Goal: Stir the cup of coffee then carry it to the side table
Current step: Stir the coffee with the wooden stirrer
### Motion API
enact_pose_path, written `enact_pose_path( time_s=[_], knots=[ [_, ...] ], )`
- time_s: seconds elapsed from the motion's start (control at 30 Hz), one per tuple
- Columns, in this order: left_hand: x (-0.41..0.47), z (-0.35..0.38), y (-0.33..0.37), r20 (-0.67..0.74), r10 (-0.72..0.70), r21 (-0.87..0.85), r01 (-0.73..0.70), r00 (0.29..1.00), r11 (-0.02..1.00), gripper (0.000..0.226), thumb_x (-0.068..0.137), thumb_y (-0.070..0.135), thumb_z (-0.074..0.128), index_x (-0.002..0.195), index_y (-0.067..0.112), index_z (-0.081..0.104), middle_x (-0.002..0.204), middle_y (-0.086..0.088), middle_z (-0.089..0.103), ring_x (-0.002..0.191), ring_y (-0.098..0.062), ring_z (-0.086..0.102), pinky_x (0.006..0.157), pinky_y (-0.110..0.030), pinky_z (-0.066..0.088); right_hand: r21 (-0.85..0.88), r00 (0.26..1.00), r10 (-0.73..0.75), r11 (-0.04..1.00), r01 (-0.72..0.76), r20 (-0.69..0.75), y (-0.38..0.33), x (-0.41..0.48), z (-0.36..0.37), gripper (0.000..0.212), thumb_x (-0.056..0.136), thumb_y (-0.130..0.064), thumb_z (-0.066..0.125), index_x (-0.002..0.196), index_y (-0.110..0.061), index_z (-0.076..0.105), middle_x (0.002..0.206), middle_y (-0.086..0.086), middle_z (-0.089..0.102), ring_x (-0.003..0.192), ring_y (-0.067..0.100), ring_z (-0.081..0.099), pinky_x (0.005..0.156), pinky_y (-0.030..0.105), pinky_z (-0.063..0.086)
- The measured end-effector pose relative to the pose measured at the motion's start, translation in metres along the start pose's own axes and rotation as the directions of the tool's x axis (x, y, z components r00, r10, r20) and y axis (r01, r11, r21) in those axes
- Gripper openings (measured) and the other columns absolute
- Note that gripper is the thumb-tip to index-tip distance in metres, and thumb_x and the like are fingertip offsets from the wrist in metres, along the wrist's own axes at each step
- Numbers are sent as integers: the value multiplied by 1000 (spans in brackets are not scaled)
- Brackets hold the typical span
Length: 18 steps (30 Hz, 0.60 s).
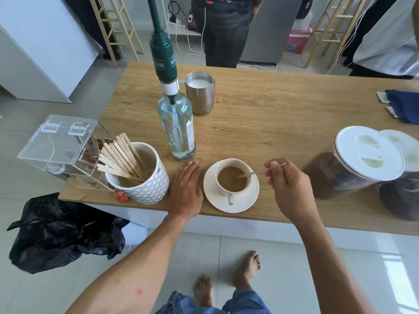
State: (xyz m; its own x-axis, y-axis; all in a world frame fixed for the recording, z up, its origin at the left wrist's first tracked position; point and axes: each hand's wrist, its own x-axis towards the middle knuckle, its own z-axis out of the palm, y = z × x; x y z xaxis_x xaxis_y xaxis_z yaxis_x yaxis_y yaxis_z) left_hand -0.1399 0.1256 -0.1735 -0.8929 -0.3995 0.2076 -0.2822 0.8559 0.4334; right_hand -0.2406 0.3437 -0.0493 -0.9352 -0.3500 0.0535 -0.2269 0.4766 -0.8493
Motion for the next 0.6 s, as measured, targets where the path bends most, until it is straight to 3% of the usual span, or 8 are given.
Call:
enact_pose_path(
  time_s=[0.1, 0.23, 0.4, 0.5, 0.6],
  knots=[
    [-1, -1, 0, 0, -9, 0, 9, 1000, 1000, 47, 97, 19, 32, 138, 11, 54, 148, -2, 49, 140, -19, 40, 119, -39, 25, -27, 996, -37, 999, 39, 85, -4, -3, 4, 22, 101, -22, 46, 90, -25, 64, 74, -10, 65, 64, 1, 60, 61, 14, 45],
    [-1, -1, 3, -6, -13, -9, 13, 1000, 1000, 49, 96, 21, 29, 137, 11, 55, 147, -3, 50, 139, -19, 40, 119, -38, 25, -31, 1000, -7, 1000, 7, 0, 0, 0, -1, 24, 101, -22, 45, 85, -30, 61, 73, -10, 64, 65, 2, 60, 61, 14, 43],
    [-2, -2, 3, -4, -21, 3, 21, 1000, 1000, 50, 96, 22, 29, 137, 11, 55, 147, -2, 49, 139, -18, 40, 119, -36, 24, 6, 996, -21, 1000, 20, 90, -1, -4, 3, 23, 101, -19, 47, 87, -27, 63, 73, -8, 66, 63, 3, 60, 62, 16, 46],
    [-1, -2, 4, -6, -17, 3, 18, 1000, 1000, 50, 95, 21, 30, 137, 12, 55, 147, -1, 49, 139, -18, 40, 119, -37, 24, 23, 1000, 4, 1000, -4, 3, 4, -1, -2, 24, 101, -21, 45, 87, -26, 63, 73, -7, 65, 64, 4, 59, 64, 20, 45],
    [-2, -2, 2, -12, -16, 2, 16, 1000, 1000, 49, 95, 21, 30, 136, 11, 56, 147, -2, 50, 138, -19, 40, 118, -38, 26, 59, 999, -15, 998, 12, 41, 4, 0, 0, 21, 102, -22, 44, 96, -20, 65, 77, -8, 65, 68, 0, 59, 68, 19, 46]
  ],
)
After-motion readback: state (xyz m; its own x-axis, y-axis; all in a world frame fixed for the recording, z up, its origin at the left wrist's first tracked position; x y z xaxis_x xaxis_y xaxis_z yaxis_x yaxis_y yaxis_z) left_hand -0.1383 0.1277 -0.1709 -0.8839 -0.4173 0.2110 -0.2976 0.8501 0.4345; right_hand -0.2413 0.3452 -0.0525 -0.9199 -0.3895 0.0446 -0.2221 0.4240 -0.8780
